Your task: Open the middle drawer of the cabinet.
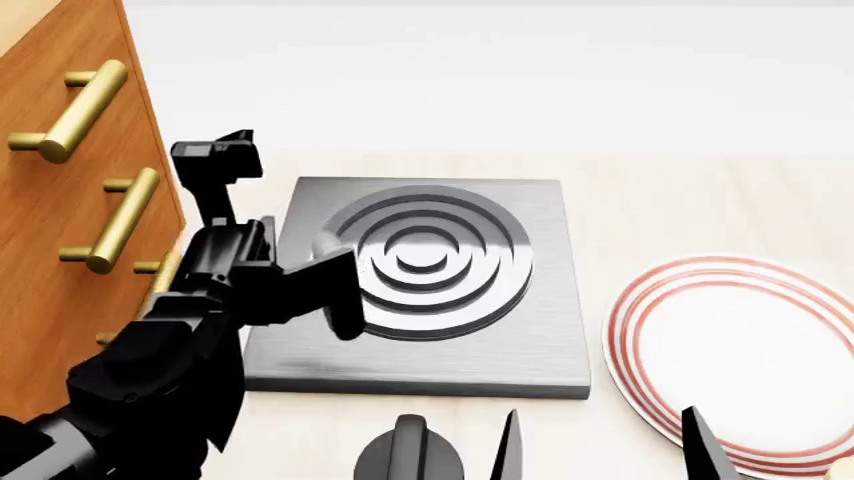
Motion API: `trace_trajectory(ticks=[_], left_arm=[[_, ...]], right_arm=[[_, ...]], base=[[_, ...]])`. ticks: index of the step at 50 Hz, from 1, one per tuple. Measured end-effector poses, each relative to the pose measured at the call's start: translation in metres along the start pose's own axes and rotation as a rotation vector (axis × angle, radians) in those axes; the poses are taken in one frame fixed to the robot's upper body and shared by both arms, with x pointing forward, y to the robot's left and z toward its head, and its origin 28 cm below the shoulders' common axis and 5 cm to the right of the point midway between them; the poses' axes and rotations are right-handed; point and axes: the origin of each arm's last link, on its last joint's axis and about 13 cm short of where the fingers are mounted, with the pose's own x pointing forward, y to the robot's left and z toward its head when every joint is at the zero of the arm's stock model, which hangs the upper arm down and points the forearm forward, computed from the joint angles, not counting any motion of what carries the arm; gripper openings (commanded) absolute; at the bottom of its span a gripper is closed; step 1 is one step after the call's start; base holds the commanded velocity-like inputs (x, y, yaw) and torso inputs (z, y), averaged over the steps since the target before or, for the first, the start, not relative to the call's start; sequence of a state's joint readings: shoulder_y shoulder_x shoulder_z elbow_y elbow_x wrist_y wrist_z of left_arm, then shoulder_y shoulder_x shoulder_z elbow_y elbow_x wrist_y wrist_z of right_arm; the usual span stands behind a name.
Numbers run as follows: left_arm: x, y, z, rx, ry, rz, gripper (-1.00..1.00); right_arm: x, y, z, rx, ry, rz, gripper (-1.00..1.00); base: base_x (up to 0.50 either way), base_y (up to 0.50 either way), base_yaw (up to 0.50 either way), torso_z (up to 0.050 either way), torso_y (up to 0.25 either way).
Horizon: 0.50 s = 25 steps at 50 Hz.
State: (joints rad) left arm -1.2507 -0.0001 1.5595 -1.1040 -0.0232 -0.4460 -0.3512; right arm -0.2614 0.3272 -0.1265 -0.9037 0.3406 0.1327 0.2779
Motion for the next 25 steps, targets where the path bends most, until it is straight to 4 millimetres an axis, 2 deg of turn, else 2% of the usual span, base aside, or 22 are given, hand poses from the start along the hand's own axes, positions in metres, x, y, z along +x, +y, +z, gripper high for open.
trace_trajectory(ticks=[25], left_arm=[[-0.007,-0.022,-0.013,-0.012,0.072,-0.007,1.00]], right_arm=[[0.000,-0.001,-0.001,0.000,0.000,-0.003,1.00]], base=[[0.00,0.00,0.00,0.000,0.000]])
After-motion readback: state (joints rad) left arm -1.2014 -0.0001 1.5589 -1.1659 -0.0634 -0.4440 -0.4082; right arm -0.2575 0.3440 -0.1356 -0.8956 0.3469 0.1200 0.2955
